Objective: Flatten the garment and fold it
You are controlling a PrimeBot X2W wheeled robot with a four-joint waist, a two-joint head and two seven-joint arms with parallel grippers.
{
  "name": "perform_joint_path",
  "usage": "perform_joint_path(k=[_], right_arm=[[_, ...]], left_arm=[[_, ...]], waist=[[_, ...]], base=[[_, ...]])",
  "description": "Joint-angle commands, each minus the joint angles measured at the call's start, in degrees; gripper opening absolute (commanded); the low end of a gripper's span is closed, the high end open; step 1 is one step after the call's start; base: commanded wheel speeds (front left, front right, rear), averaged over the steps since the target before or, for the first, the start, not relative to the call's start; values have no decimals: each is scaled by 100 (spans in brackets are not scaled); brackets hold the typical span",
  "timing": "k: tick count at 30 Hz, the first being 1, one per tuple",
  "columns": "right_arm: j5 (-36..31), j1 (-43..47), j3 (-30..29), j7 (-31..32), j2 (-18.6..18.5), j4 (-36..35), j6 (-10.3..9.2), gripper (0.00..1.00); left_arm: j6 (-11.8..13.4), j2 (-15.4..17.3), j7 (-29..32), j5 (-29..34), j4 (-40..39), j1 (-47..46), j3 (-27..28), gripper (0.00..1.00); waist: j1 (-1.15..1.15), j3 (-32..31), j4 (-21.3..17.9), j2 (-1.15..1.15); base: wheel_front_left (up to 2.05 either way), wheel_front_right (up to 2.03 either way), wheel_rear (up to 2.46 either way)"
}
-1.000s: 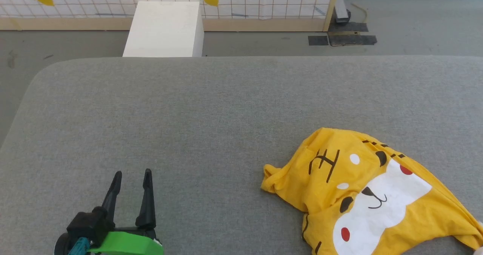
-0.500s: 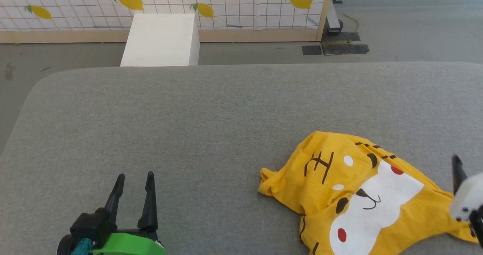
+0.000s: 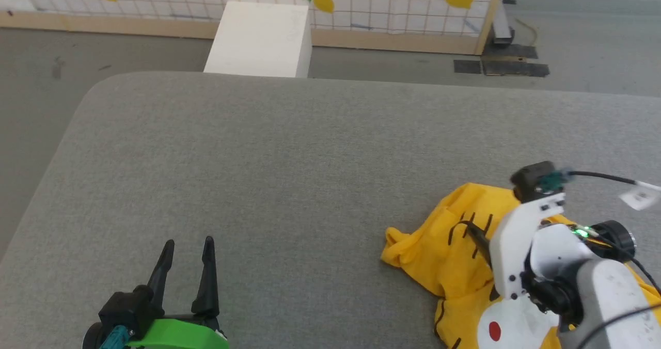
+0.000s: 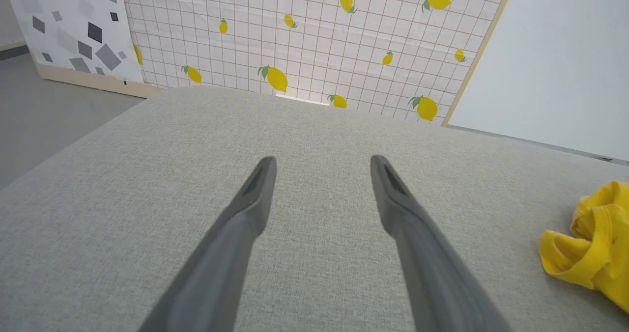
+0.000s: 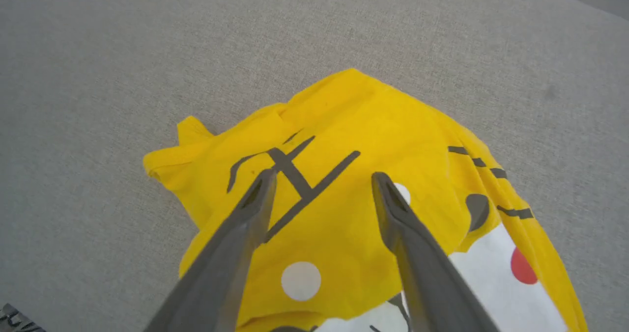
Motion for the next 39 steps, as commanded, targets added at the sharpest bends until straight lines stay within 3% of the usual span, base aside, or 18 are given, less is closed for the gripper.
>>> perform_joint_path(k=[1,7,12,13,15,24,33,36,37,38,39], right_arm=[[-10,-182,151,224,-102,208,-9,100],[-223,-704,1036,576,-516,1089,-9,100],[-380,-871,1295,337,-496,2023,-9,100],[-413,-880,1326,251,-494,2180,-9,48],[-468,-914,1334,2,-480,2471,-9,0],[-313,-1835,1295,-1469,-114,2713,-9,0],[-217,-2671,1642,-2399,343,3269,-9,0],[-170,-2616,1740,-2423,395,3811,-9,25],[-196,-2584,1713,-2379,401,4013,-9,41],[-245,-2542,1686,-2305,406,4267,-9,97],[-291,-2522,1639,-2275,410,4445,-9,100]], left_arm=[[-8,-22,-22,-40,14,-88,-12,100],[-20,-25,-22,-75,81,-226,-102,100],[-31,-27,-22,-124,172,-362,-181,100],[-32,-27,-22,-132,188,-381,-192,100],[-34,-27,-22,-156,216,-406,-198,100],[-38,-28,-22,-148,276,-300,-79,100],[-21,-29,-22,-208,268,-354,-259,100],[-22,-29,-22,-246,316,-380,-338,100],[-22,-29,-22,-255,336,-390,-360,100],[-22,-29,-22,-267,360,-400,-390,100],[-20,-29,-22,-279,376,-407,-414,100]], waist=[[0,103,154,0],[0,259,407,0],[0,365,599,0],[0,373,627,0],[0,370,672,0],[0,139,562,0],[0,132,634,0],[0,172,754,0],[0,178,790,0],[0,178,837,0],[0,177,873,0]], base=[[0,0,0],[0,0,0],[0,0,0],[0,0,0],[0,0,0],[0,0,0],[0,0,0],[0,0,0],[0,0,0],[0,0,0],[0,0,0]])
